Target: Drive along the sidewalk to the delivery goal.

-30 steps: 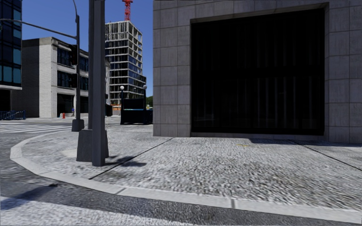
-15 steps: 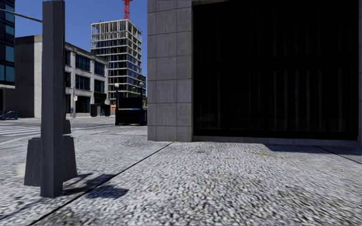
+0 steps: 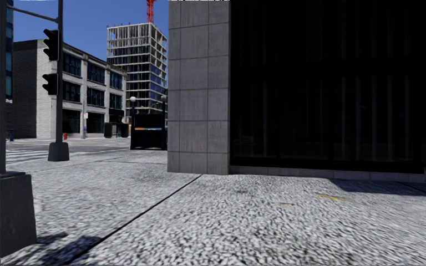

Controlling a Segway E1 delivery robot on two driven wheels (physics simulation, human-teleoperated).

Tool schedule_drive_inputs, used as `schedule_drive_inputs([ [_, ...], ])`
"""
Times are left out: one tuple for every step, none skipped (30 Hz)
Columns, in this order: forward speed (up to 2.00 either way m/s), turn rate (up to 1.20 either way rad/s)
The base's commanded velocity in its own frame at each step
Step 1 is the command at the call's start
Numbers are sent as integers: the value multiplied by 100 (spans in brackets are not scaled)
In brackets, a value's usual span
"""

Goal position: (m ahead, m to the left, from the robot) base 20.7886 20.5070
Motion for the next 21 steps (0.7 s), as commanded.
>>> schedule_drive_inputs([
  [127, 18],
  [127, 18],
  [127, 26],
  [127, 35],
  [127, 37],
  [127, 39],
  [127, 41],
  [127, 41],
  [127, 41],
  [127, 41],
  [127, 41],
  [127, 41],
  [127, 41],
  [127, 46],
  [127, 55],
  [127, 57],
  [127, 58],
  [127, 58],
  [127, 58],
  [127, 58],
  [127, 58],
])
